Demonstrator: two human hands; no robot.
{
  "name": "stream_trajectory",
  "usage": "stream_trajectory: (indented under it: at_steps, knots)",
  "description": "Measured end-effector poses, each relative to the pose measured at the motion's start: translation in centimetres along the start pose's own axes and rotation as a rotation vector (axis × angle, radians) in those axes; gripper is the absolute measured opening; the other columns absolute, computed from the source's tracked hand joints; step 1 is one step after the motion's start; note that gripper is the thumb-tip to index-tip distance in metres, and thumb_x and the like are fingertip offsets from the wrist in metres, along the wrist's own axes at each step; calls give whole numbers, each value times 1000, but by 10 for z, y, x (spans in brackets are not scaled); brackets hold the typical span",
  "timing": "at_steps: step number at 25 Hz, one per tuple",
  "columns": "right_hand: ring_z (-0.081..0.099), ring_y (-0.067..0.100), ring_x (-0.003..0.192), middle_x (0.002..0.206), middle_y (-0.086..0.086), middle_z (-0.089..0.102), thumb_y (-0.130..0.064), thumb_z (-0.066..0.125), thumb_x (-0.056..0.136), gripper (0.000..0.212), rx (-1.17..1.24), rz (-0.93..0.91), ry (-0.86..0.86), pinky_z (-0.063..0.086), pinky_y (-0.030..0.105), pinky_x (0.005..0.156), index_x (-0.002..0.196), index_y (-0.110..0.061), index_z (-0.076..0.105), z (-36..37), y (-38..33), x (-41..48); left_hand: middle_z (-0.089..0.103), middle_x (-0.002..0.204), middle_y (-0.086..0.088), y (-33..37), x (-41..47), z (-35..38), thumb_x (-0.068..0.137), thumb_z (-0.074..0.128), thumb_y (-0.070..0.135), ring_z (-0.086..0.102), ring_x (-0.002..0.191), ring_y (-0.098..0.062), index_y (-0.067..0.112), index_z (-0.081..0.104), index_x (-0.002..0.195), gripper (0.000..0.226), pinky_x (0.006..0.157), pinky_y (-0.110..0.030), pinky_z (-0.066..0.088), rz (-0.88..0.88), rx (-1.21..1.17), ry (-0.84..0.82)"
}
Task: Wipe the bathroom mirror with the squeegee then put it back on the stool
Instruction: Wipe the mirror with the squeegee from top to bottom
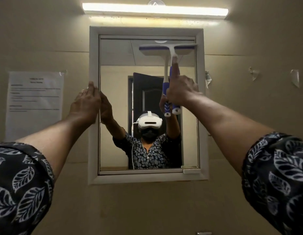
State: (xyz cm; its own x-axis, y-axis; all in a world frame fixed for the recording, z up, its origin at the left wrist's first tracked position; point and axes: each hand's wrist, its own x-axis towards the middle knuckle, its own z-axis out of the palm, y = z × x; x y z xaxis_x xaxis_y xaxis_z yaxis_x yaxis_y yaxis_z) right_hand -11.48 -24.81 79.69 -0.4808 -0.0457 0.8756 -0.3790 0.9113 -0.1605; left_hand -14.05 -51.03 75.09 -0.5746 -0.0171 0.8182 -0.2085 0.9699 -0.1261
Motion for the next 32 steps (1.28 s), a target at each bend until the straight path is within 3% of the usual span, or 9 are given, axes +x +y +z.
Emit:
stream_trajectory:
  at_steps: [4, 9, 13, 15, 18, 21, 24, 28, 32]
  knots:
    - [60, 21, 63, 80, 10, 57, -11, 59, 87, 105, 26, 4, -46, 53, 35, 61, 140, -28, -29, 33, 14, -51, 2, 158, -21, -1, 1, 3, 75, 72, -4, 17, 144, -38, -1, 8, 150, 99, 117, -42, 23, 0, -2, 5]
    - [56, 13, 57, 90, 8, 62, -16, 46, 94, 99, 102, 46, -189, 54, 30, 55, 128, -40, -44, 80, 31, -179, 0, 158, -22, -3, 2, 3, 77, 70, -3, 16, 144, -38, -1, 5, 150, 98, 117, -42, 22, 3, 2, -5]
    - [46, 10, 48, 60, -4, 49, -15, 47, 87, 107, 80, 189, -428, 50, 31, 53, 117, -48, -50, 76, 24, -248, -1, 157, -23, -1, 1, 0, 77, 70, -4, 17, 144, -39, -3, 4, 150, 98, 117, -41, 21, 0, 16, -15]
    - [49, 8, 54, 61, -6, 46, -17, 50, 86, 107, 87, 189, -460, 49, 27, 55, 123, -49, -44, 50, 17, -239, 1, 157, -24, 1, 0, -2, 76, 71, -4, 19, 143, -39, -3, 6, 150, 98, 117, -40, 22, -1, 20, -15]
    - [52, 11, 60, 71, -6, 45, -19, 56, 82, 90, 109, 103, -398, 54, 32, 59, 137, -46, -10, -2, -5, -194, 2, 157, -24, 1, -1, -4, 77, 70, -4, 19, 143, -39, -3, 6, 150, 97, 117, -40, 22, 5, 24, -9]
    - [50, 14, 52, 65, -3, 47, -21, 56, 79, 87, 57, -46, -152, 41, 24, 44, 141, -39, -2, -41, -30, -133, 1, 158, -23, 1, -2, -4, 78, 69, -5, 17, 144, -38, -3, 5, 150, 97, 117, -39, 21, 0, 22, -9]
    - [52, 17, 52, 65, 1, 49, -11, 51, 76, 80, 70, -131, -15, 42, 27, 45, 143, -22, 8, -52, -57, -72, 1, 158, -21, 2, -2, -3, 76, 70, -5, 16, 144, -38, -2, 6, 150, 98, 117, -40, 20, -3, 3, -8]
    - [48, 17, 57, 68, 1, 49, -9, 47, 80, 79, 3, -126, 14, 41, 33, 58, 146, -17, 5, -29, -80, -11, 1, 158, -22, 1, -1, -1, 75, 71, -6, 16, 145, -38, -2, 7, 150, 99, 117, -41, 20, -4, -10, -5]
    - [55, 23, 67, 88, 10, 57, -5, 48, 86, 90, 92, -21, -40, 47, 35, 57, 145, -26, -16, 11, -81, 1, 1, 158, -21, -1, 0, 0, 78, 67, -7, 14, 145, -37, -2, 4, 150, 95, 118, -40, 19, 1, -6, 10]
